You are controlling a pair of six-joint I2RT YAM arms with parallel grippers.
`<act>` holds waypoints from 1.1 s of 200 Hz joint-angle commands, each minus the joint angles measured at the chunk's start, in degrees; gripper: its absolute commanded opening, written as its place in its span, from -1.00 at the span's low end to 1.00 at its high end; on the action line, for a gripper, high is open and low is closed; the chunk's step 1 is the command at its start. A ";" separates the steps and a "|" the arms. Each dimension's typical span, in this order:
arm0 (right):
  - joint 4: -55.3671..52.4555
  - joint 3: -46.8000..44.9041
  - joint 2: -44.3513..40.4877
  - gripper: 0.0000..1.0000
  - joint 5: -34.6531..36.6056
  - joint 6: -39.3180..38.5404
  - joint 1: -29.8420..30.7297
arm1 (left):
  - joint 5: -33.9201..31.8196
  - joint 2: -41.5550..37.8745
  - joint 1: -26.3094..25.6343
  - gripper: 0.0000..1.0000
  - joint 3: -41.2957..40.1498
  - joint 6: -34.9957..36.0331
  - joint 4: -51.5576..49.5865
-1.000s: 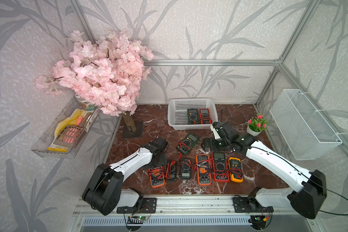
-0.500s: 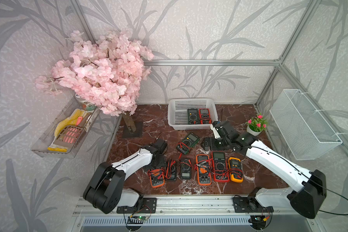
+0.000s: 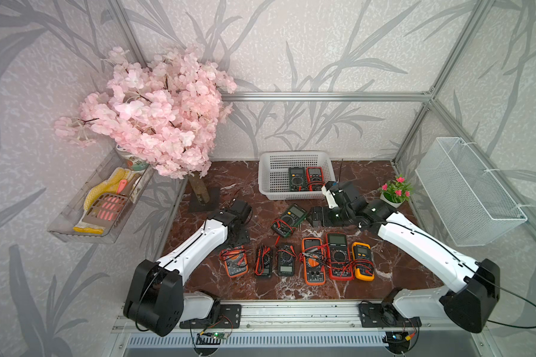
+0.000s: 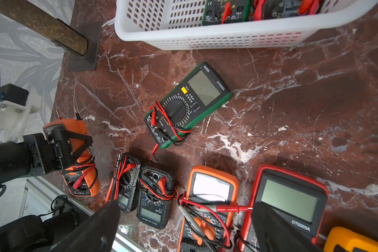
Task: Put the multimeter into the basket
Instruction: Pick up the multimeter from the center of the board.
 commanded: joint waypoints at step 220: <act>6.50 1.88 -1.81 0.99 -4.68 1.59 -7.55 | 6.43 30.04 -1.46 -1.00 56.91 13.34 6.58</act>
